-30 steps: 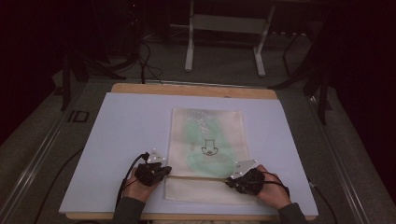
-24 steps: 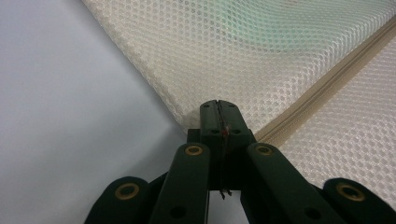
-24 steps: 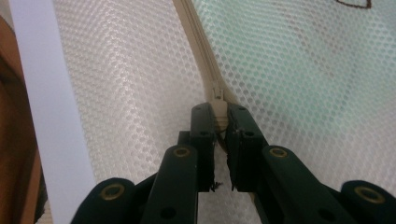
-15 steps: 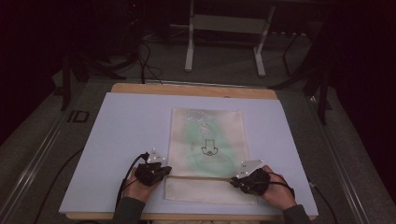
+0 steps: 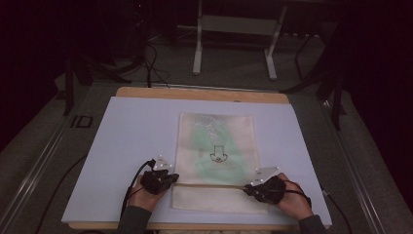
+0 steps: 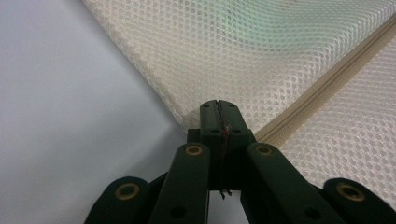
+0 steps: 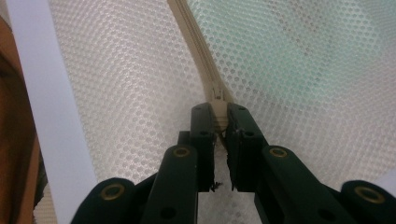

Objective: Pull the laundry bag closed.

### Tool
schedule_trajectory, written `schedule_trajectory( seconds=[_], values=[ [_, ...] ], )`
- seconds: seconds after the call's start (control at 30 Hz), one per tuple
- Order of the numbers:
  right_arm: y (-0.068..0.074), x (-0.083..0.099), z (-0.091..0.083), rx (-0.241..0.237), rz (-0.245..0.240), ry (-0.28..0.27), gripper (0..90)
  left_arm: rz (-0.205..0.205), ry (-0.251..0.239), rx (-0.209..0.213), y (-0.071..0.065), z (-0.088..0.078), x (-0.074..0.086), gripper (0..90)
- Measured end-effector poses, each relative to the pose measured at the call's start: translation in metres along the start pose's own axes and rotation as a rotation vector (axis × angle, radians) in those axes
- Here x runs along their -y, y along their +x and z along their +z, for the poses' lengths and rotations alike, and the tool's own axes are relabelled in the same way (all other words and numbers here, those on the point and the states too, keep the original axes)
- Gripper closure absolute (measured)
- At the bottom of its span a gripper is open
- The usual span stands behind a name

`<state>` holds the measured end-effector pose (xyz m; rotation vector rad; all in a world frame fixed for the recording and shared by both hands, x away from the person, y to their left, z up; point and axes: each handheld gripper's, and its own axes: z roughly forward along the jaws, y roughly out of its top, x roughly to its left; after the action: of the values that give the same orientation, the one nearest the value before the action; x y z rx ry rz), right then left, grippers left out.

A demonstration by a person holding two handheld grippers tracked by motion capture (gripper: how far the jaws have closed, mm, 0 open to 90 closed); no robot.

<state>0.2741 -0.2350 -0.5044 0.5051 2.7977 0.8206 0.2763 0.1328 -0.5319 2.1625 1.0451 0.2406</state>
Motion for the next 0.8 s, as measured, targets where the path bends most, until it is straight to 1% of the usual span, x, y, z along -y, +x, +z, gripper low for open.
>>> schedule_trajectory(
  seconds=[0.67, 0.73, 0.8],
  values=[
    [-0.0021, 0.0034, -0.0057, 0.005, 0.000, 0.000, 82.5, 0.002, 0.000, -0.002, -0.0003, 0.0000, 0.0000, 89.7],
    [-0.0014, 0.0027, -0.0063, 0.017, -0.004, 0.014, 82.4, 0.001, -0.001, -0.001, -0.0002, 0.0000, 0.0000, 89.7],
    [-0.0014, 0.0029, -0.0066, 0.020, -0.007, 0.018, 82.5, 0.000, -0.001, -0.001, -0.0003, 0.0000, 0.0001, 89.7]
  ],
)
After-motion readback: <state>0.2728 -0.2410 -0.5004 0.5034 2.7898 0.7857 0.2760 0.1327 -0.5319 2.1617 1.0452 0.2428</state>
